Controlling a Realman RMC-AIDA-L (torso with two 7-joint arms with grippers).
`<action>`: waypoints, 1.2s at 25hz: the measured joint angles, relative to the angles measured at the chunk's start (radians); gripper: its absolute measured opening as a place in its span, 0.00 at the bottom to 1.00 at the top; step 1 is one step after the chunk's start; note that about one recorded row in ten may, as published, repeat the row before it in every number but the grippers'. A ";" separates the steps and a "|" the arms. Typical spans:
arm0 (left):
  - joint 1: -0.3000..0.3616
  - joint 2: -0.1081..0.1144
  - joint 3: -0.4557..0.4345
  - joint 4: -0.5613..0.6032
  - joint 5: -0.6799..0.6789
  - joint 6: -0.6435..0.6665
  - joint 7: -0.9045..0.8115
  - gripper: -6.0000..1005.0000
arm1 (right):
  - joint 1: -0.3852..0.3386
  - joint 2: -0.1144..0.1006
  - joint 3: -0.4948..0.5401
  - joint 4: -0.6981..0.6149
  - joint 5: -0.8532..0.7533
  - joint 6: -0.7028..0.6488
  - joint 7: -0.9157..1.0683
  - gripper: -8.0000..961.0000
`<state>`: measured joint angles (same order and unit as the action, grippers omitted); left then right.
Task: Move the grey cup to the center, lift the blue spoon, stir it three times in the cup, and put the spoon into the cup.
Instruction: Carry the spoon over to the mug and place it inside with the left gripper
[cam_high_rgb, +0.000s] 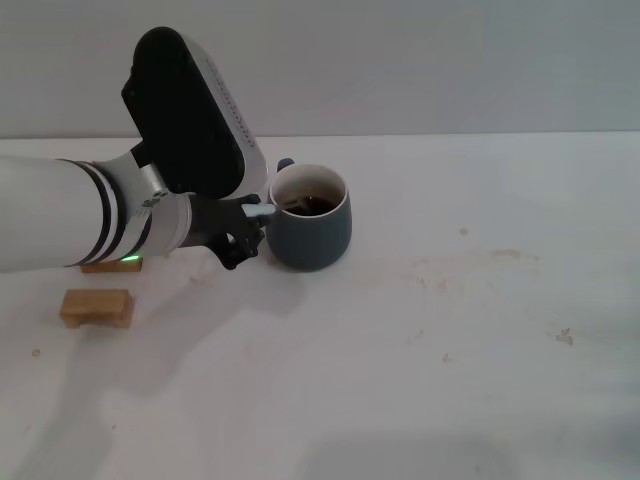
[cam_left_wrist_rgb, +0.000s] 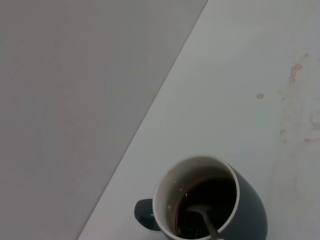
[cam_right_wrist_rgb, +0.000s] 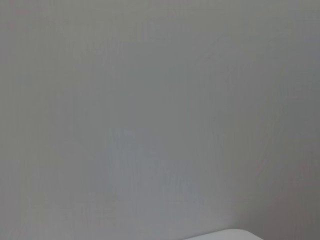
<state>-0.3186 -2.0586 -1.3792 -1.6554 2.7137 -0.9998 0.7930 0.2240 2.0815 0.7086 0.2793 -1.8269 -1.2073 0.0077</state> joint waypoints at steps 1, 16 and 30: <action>-0.005 0.000 -0.001 0.004 0.000 0.001 0.000 0.19 | 0.000 0.000 0.000 0.001 0.000 0.000 0.000 0.01; -0.060 -0.003 -0.007 0.055 -0.004 0.024 0.000 0.19 | -0.007 -0.002 0.000 0.006 0.000 -0.002 0.000 0.01; -0.021 -0.003 0.060 -0.006 0.011 0.001 -0.009 0.20 | -0.014 -0.002 0.000 0.005 0.000 -0.011 0.000 0.01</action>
<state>-0.3400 -2.0620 -1.3190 -1.6612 2.7243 -0.9992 0.7843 0.2100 2.0800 0.7087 0.2842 -1.8268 -1.2181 0.0077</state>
